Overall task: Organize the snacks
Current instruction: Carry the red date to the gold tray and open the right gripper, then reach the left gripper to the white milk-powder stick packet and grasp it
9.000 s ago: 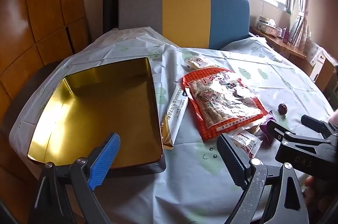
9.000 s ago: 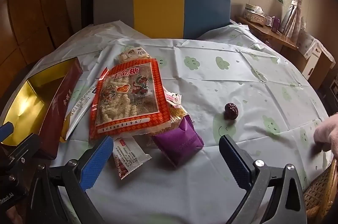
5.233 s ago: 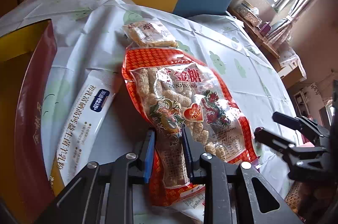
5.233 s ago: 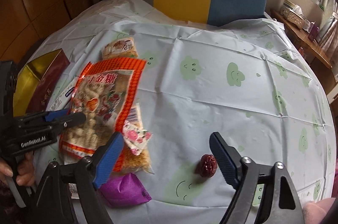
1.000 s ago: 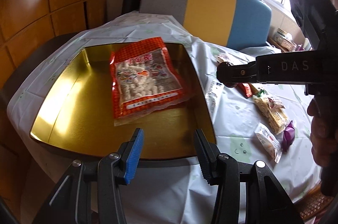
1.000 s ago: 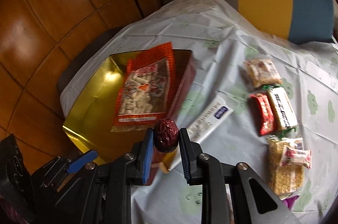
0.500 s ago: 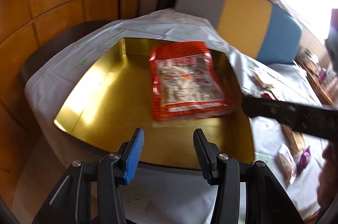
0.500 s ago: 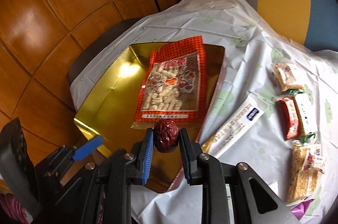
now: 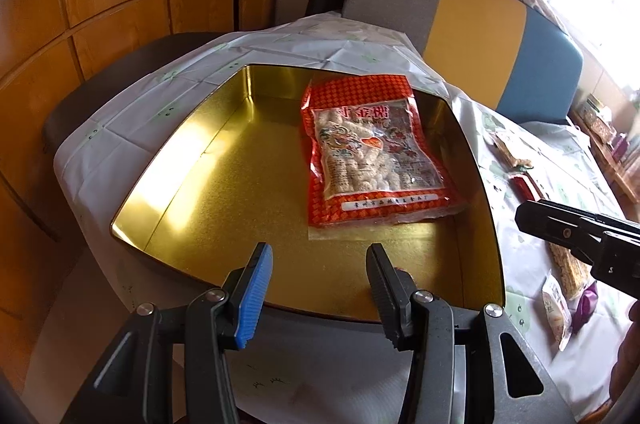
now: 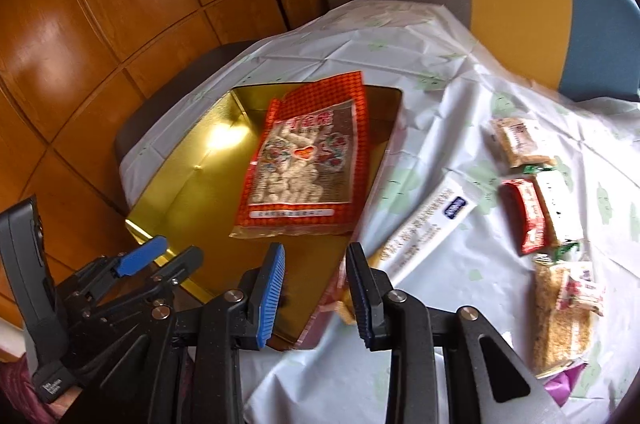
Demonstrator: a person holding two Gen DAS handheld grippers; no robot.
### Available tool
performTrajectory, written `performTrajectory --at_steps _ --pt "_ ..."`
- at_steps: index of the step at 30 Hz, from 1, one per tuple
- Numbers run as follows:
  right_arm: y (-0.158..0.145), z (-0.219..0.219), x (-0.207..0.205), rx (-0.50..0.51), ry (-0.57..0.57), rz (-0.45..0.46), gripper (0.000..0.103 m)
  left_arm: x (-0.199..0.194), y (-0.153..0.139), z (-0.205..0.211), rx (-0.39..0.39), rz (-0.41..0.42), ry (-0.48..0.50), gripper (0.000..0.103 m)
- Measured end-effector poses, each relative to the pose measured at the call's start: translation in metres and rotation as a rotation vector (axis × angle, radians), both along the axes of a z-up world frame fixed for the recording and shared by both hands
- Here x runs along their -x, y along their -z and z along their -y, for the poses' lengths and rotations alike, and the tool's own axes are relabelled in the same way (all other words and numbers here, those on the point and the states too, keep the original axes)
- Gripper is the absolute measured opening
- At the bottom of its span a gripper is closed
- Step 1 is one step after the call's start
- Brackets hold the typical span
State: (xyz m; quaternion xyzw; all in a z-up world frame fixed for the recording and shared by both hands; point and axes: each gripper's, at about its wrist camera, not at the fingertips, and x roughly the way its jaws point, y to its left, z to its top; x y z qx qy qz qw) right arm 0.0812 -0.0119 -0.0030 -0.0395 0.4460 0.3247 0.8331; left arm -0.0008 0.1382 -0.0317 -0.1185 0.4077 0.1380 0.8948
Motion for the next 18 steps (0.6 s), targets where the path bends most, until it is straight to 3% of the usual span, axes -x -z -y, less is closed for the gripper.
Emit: performTrajectory --at_steps 5,12,18 --pt "-0.002 0.011 0.005 0.039 0.031 0.067 0.032 0.0 -0.001 0.007 -0.013 0.005 0.019 0.055" --pt "-0.014 0.028 0.022 0.092 0.105 0.255 0.032 -0.001 -0.002 0.016 -0.035 0.007 0.048 0.055" --pt "-0.02 0.056 0.023 0.136 0.209 0.308 0.032 -0.002 -0.002 0.024 -0.047 0.004 0.082 0.055"
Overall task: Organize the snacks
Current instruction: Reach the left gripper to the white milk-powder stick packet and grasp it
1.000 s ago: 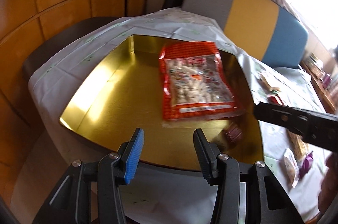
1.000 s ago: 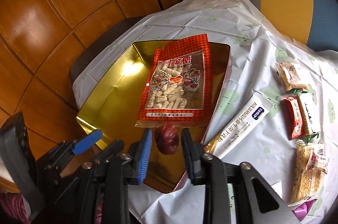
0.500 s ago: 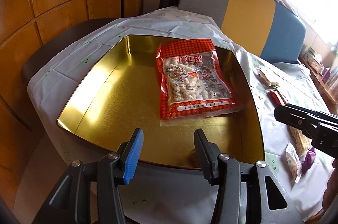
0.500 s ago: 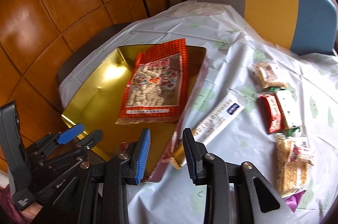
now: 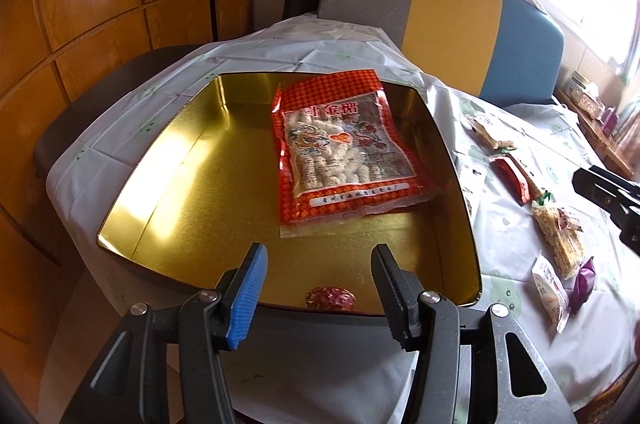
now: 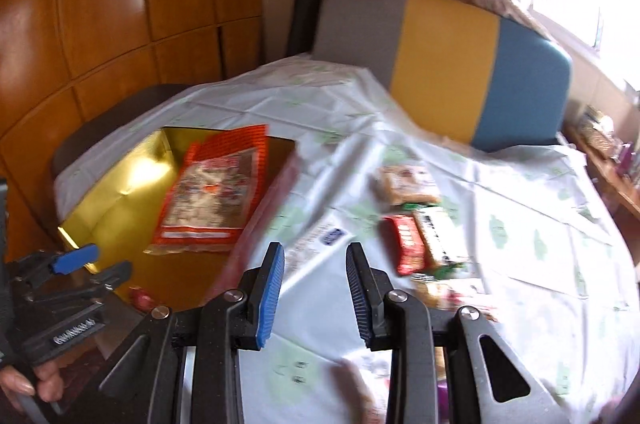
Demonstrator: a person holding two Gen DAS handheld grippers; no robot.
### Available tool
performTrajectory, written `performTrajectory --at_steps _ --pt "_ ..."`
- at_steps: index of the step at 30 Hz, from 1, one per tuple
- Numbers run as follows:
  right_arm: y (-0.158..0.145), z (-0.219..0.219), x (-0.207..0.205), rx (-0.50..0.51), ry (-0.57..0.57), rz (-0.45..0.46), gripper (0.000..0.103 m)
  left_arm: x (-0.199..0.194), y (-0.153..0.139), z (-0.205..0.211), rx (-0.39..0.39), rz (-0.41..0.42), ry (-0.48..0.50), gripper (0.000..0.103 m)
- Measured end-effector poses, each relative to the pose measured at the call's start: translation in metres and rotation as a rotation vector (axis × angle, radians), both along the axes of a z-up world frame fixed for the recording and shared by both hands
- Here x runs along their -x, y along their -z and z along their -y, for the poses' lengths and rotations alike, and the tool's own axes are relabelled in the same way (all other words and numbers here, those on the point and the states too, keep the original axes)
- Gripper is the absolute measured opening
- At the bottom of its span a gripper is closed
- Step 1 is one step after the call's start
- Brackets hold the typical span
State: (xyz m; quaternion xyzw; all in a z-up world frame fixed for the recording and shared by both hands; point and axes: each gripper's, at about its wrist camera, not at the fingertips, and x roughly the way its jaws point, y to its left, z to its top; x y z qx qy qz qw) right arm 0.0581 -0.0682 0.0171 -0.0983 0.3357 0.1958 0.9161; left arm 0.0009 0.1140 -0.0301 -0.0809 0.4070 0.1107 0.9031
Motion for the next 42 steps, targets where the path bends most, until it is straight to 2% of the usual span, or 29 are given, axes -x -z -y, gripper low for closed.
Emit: performTrajectory --at_steps 3,5,7,10,13,17,20,22,26,32,34,42 --pt "-0.001 0.019 -0.005 0.013 0.016 -0.024 0.033 -0.001 0.0 0.005 -0.004 -0.002 0.021 0.058" --pt "-0.001 0.034 -0.008 0.039 0.039 -0.027 0.04 -0.001 -0.002 0.01 -0.01 0.006 0.048 0.058" --pt "-0.001 0.051 -0.012 0.058 0.066 -0.034 0.04 -0.002 -0.005 0.015 -0.016 0.016 0.076 0.058" --pt "0.002 0.081 -0.022 0.085 0.123 -0.05 0.044 -0.004 -0.013 0.029 -0.032 0.037 0.157 0.058" --pt "0.008 0.113 -0.035 0.085 0.19 -0.078 0.045 -0.013 -0.024 0.05 -0.052 0.049 0.289 0.058" --pt "0.02 0.163 -0.052 0.025 0.297 -0.124 0.046 -0.038 -0.034 0.081 -0.022 -0.006 0.483 0.058" --pt "0.032 0.192 -0.064 -0.037 0.396 -0.208 0.046 -0.064 -0.034 0.101 -0.01 -0.051 0.557 0.058" --pt "0.029 0.201 -0.067 -0.108 0.398 -0.216 0.046 -0.083 -0.031 0.113 0.002 -0.084 0.593 0.058" --pt "0.025 0.208 -0.066 -0.158 0.396 -0.217 0.046 -0.126 -0.014 0.137 -0.04 -0.182 0.623 0.06" --pt "0.018 0.211 -0.068 -0.208 0.393 -0.202 0.047 -0.165 0.013 0.149 -0.118 -0.288 0.612 0.062" --pt "0.015 0.214 -0.07 -0.229 0.395 -0.197 0.047 -0.174 0.022 0.15 -0.138 -0.317 0.602 0.065" --pt "0.012 0.215 -0.068 -0.255 0.384 -0.189 0.047 -0.194 0.05 0.155 -0.184 -0.397 0.604 0.064"
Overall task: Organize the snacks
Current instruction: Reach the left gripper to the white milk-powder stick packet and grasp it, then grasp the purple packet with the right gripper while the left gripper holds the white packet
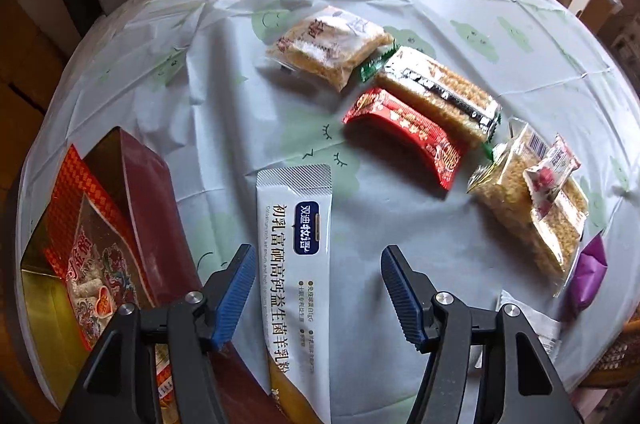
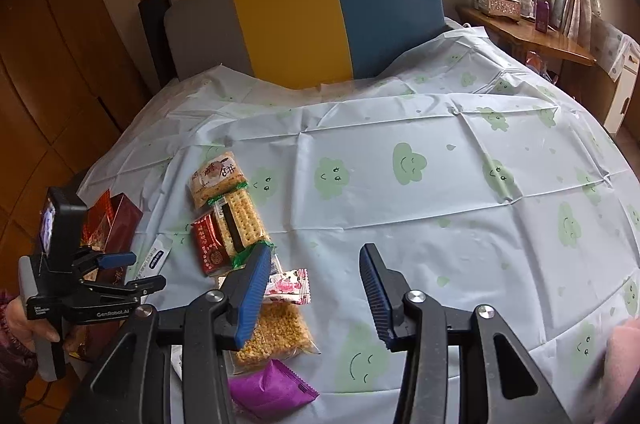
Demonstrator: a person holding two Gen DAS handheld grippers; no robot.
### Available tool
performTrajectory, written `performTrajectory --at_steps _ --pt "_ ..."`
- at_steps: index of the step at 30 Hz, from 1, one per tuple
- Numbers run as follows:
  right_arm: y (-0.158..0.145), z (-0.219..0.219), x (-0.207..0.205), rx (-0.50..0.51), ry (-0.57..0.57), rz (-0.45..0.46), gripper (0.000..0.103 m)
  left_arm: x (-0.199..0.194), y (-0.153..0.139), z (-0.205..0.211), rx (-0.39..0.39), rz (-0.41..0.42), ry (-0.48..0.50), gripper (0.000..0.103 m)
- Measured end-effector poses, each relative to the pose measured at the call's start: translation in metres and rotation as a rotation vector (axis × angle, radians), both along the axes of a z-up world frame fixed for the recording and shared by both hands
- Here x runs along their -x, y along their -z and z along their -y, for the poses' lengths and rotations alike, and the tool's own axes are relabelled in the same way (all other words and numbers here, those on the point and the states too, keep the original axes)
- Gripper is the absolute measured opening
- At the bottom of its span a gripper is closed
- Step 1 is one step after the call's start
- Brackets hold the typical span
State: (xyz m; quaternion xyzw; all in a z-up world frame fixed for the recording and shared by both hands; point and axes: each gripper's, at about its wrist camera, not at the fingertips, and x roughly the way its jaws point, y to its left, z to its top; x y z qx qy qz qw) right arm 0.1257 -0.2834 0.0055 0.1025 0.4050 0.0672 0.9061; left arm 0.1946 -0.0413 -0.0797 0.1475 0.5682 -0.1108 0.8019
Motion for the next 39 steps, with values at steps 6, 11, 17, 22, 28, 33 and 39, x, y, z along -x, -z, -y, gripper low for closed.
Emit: performTrajectory --at_steps 6,11,17,22,28,33,39 --pt "0.0 -0.003 0.0 0.023 -0.006 0.006 0.047 0.011 -0.003 0.001 0.038 0.029 0.011 0.032" --pt "0.001 -0.003 -0.001 0.036 0.004 0.009 0.047 0.024 -0.014 0.008 0.175 0.028 0.0 0.032" --pt "0.005 -0.005 -0.003 0.049 -0.001 -0.014 0.047 0.035 -0.021 0.015 0.254 0.039 -0.039 0.039" --pt "0.01 -0.007 -0.004 0.043 -0.015 -0.039 0.047 0.046 -0.02 0.016 0.137 0.093 0.01 0.051" --pt "0.014 -0.006 -0.006 0.002 -0.031 -0.07 0.047 0.074 -0.003 0.024 0.084 0.061 0.062 0.039" --pt "0.024 -0.007 -0.009 -0.015 -0.042 -0.126 0.047 0.104 -0.002 0.028 0.138 0.099 0.026 0.028" --pt "0.033 -0.006 -0.012 -0.049 -0.056 -0.173 0.047 0.125 0.006 0.026 0.152 0.153 -0.045 0.032"
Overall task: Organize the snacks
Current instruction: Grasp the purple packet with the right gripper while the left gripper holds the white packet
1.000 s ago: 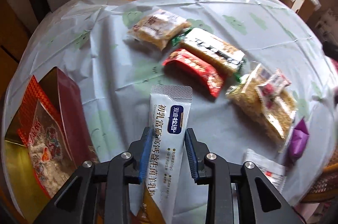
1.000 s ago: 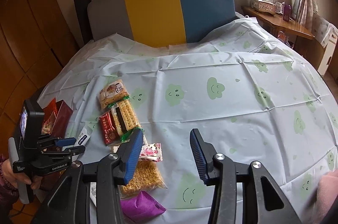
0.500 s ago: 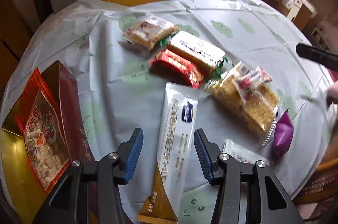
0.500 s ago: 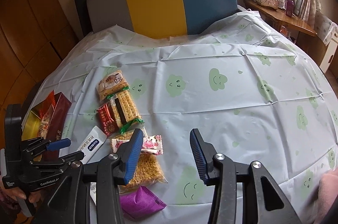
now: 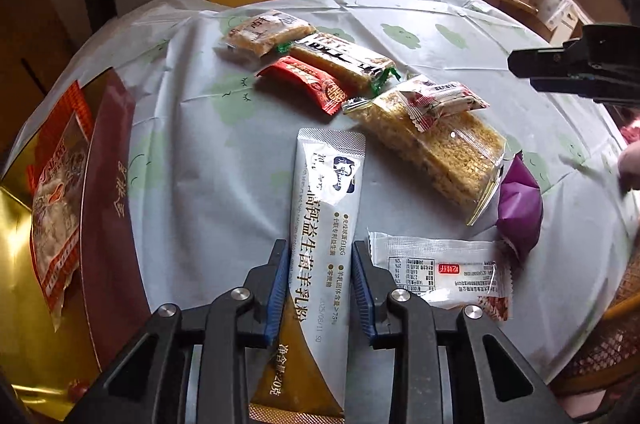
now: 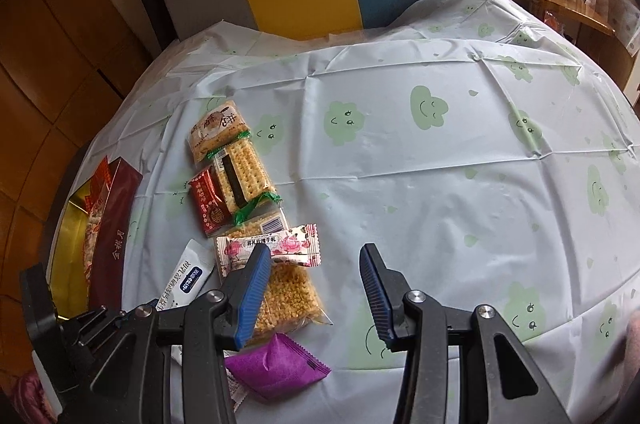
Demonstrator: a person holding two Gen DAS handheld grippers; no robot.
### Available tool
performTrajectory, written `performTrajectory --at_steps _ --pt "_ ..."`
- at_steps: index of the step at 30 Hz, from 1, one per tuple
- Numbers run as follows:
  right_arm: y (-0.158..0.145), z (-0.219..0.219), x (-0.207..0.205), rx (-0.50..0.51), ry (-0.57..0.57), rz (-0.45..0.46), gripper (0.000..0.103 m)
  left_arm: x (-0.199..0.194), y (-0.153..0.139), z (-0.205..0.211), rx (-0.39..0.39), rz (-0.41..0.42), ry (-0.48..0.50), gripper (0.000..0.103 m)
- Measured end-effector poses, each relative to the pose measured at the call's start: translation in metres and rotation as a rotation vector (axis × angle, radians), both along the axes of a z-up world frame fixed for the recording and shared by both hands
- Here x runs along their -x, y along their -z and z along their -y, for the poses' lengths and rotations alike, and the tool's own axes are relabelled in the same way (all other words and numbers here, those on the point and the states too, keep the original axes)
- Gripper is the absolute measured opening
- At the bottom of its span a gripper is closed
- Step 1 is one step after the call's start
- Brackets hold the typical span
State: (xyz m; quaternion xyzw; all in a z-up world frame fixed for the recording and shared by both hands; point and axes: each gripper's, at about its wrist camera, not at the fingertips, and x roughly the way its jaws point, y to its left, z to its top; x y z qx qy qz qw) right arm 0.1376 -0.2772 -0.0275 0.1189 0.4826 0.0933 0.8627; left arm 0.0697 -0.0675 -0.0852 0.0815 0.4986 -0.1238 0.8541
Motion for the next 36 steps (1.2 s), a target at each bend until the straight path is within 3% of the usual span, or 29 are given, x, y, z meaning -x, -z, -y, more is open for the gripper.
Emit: performTrajectory --at_steps 7,20,27,33,36 --pt "0.014 -0.001 -0.002 -0.019 -0.004 -0.069 0.047 -0.001 0.003 -0.002 0.03 0.027 0.014 0.032" --pt "0.038 0.004 0.035 -0.248 0.124 -0.208 0.047 0.004 0.005 -0.008 0.077 0.069 0.013 0.032" --pt "0.051 0.008 0.057 -0.34 0.227 -0.203 0.047 0.004 0.005 -0.009 0.092 0.067 0.001 0.032" --pt "0.068 -0.006 0.058 -0.339 0.237 -0.247 0.052 0.004 0.005 -0.01 0.096 0.067 -0.004 0.032" --pt "0.069 -0.011 0.058 -0.304 0.23 -0.223 0.053 0.005 0.005 -0.009 0.094 0.069 -0.005 0.032"
